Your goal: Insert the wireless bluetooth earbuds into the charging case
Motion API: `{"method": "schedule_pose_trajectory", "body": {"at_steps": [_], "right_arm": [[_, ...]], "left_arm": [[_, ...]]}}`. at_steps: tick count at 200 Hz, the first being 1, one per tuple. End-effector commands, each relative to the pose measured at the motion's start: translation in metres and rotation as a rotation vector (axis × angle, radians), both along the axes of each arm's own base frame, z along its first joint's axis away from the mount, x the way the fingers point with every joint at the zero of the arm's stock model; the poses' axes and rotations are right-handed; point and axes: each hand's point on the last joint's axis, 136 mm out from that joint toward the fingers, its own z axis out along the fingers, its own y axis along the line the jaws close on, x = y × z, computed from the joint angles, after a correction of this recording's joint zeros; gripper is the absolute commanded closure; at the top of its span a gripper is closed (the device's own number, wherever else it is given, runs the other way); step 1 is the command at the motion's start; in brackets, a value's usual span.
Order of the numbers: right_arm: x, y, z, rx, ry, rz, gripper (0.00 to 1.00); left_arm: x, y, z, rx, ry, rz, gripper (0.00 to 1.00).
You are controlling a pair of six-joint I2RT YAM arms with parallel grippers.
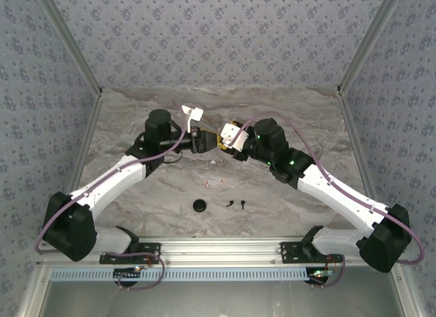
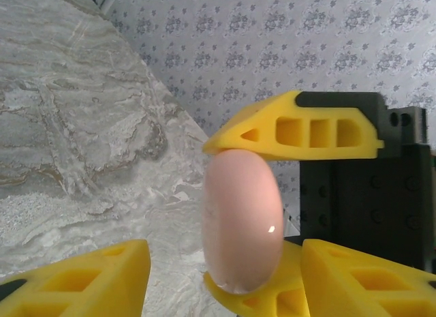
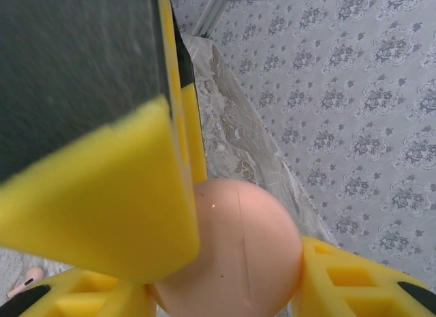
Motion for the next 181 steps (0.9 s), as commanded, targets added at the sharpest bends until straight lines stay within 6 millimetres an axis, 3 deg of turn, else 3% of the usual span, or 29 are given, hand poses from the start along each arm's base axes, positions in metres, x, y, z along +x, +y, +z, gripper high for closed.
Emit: {"method": "schedule_pose_trajectory", "body": {"at_steps": [1, 94, 130, 165, 181], "right_arm": [[0.001, 0.001, 0.007, 0.032, 0.001, 0.001, 0.53], [0.004, -0.005, 0.003, 0.038, 0.047, -0.029, 0.48], [0.004, -0.023, 0.011, 0.105, 0.111, -0.078, 0.24], [-0.017, -0.041, 0.038, 0.342, 0.184, -0.062, 0.01], [-0.026, -0.049, 0.047, 0.464, 0.226, -0.044, 0.00]], "left_arm": [[-0.004, -0.008, 0.016, -0.025, -0.048, -0.047, 0.45], [-0.005, -0.018, 0.016, -0.028, -0.049, -0.075, 0.78], [-0.003, -0.016, 0.022, -0.026, -0.094, -0.053, 0.80], [0.000, -0.009, 0.030, -0.007, -0.244, 0.014, 0.87], [-0.002, -0.007, 0.038, -0.014, -0.348, 0.038, 0.89]]}}
